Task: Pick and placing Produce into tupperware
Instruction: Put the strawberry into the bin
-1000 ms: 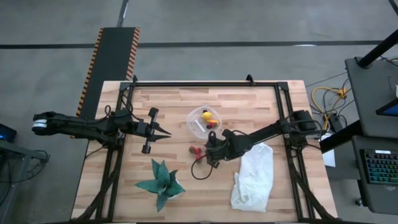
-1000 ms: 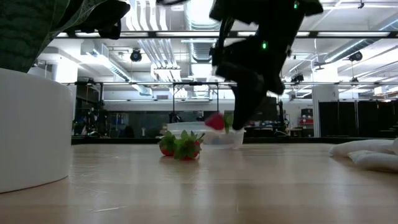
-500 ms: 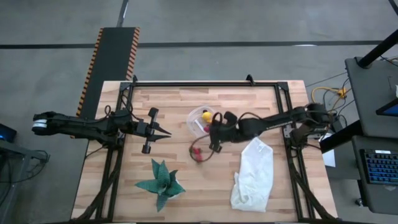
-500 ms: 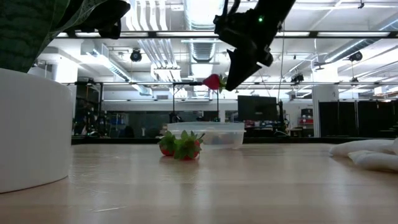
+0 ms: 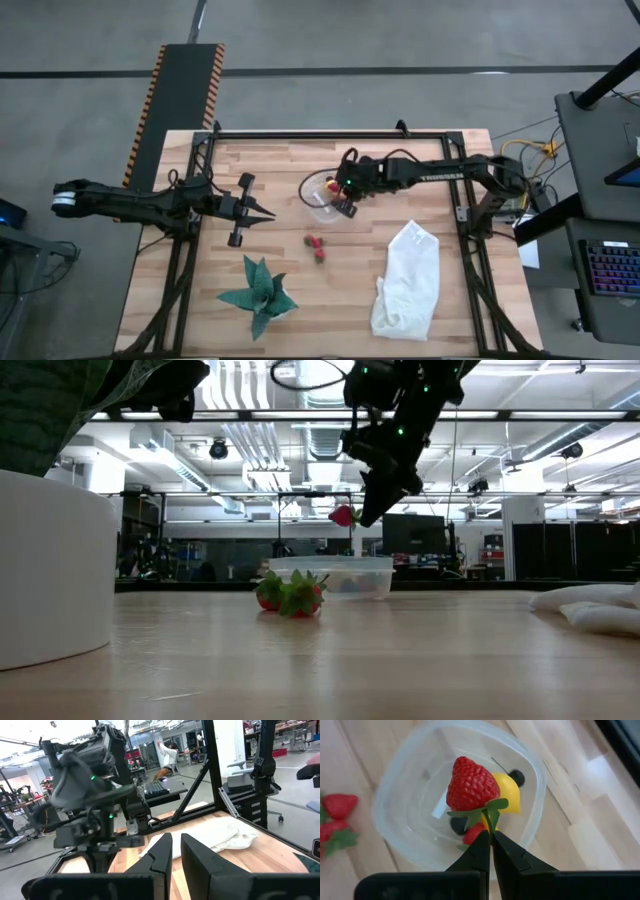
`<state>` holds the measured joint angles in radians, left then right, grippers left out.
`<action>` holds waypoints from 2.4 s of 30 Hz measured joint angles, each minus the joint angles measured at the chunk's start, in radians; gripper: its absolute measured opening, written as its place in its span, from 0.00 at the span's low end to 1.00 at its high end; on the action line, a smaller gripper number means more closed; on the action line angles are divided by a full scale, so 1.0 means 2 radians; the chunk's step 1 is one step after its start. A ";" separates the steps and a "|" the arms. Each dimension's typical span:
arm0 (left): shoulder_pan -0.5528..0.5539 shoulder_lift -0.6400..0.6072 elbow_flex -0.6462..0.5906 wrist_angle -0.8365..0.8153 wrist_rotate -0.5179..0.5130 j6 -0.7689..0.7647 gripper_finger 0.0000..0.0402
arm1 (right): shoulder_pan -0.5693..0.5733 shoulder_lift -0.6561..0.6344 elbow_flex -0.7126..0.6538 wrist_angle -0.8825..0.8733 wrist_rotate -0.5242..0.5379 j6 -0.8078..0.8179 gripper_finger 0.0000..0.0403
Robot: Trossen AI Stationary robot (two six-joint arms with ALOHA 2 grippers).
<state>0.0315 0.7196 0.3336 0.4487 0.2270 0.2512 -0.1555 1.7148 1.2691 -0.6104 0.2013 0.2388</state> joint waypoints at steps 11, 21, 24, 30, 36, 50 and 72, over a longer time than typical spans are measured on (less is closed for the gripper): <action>0.000 0.000 0.000 -0.001 0.000 0.000 0.06 | -0.021 0.044 -0.002 0.004 -0.042 -0.015 0.02; 0.000 0.000 0.000 -0.001 0.000 0.000 0.06 | -0.021 0.057 0.000 0.008 -0.040 -0.007 0.02; 0.000 0.000 0.000 -0.001 0.000 0.000 0.06 | -0.021 0.057 0.000 0.009 -0.039 -0.006 0.04; 0.000 0.000 0.000 -0.001 0.000 -0.001 0.06 | -0.021 0.055 0.000 0.009 -0.039 -0.006 0.11; 0.000 0.000 0.000 -0.001 0.000 -0.003 0.06 | -0.019 0.042 0.016 0.001 -0.051 -0.006 0.21; 0.000 0.037 0.042 0.095 0.002 -0.057 0.06 | 0.146 -0.212 0.002 0.048 0.051 -0.077 0.25; -0.003 0.180 0.177 0.037 -0.001 -0.005 0.06 | 0.392 -0.424 -0.443 0.463 0.219 -0.183 0.17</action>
<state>0.0259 1.0788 0.6867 0.5224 0.2246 0.2421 0.6282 0.8666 0.3841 0.3152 0.6389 -0.1271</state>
